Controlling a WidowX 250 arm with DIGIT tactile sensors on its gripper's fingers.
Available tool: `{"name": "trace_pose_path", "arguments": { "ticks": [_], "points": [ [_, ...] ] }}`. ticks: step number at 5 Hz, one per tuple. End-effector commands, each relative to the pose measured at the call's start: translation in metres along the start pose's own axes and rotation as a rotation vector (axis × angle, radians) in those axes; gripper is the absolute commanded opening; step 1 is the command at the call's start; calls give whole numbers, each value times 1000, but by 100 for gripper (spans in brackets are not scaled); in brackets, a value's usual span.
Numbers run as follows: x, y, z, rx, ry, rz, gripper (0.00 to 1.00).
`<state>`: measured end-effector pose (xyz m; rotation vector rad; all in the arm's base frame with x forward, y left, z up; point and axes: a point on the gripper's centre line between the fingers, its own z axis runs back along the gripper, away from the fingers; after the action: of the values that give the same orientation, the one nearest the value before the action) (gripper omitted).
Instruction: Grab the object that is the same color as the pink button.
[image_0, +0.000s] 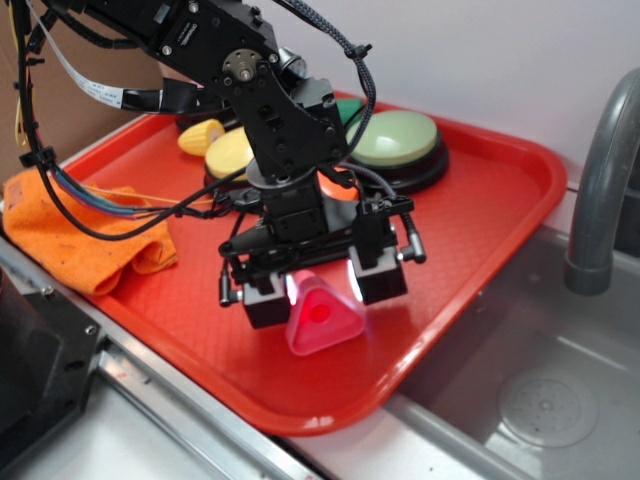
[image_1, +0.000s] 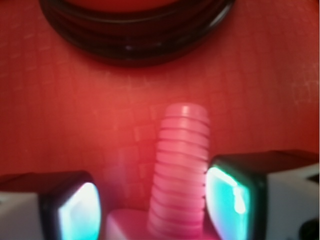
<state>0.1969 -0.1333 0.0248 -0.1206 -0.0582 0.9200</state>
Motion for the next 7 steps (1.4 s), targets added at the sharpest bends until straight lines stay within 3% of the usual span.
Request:
{"name": "trace_pose_path", "arguments": {
  "ticks": [1,4,5,6,7],
  "points": [
    [17,-4,7,-64,85,-190,0],
    [25,-10,24,34,106,-393,0],
    [43,2,69,59,84,-555,0],
    [64,25,113,54,18,-694,0],
    [84,53,134,104,15,-802,0]
  ]
}}
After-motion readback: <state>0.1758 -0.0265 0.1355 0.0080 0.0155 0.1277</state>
